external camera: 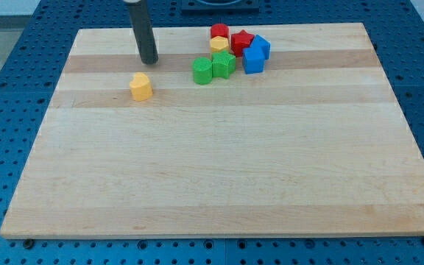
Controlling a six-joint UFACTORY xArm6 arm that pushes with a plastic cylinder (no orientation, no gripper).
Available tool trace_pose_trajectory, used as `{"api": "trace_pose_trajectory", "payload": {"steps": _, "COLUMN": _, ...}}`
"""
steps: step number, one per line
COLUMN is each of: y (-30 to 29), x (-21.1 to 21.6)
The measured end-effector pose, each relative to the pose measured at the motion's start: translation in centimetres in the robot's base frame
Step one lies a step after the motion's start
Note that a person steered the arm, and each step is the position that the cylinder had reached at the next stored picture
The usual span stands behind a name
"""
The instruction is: Push the red circle into the red star
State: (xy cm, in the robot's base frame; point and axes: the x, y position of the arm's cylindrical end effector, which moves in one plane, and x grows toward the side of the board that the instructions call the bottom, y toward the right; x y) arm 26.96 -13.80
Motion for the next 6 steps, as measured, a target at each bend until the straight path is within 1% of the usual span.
{"api": "trace_pose_trajectory", "payload": {"steps": 1, "y": 0.2, "x": -4.2}}
{"api": "trace_pose_trajectory", "payload": {"steps": 2, "y": 2.3, "x": -6.5}}
{"api": "trace_pose_trajectory", "payload": {"steps": 3, "y": 6.7, "x": -6.6}}
{"api": "trace_pose_trajectory", "payload": {"steps": 4, "y": 9.9, "x": -6.6}}
{"api": "trace_pose_trajectory", "payload": {"steps": 5, "y": 11.4, "x": -6.3}}
{"api": "trace_pose_trajectory", "payload": {"steps": 6, "y": 12.1, "x": -4.7}}
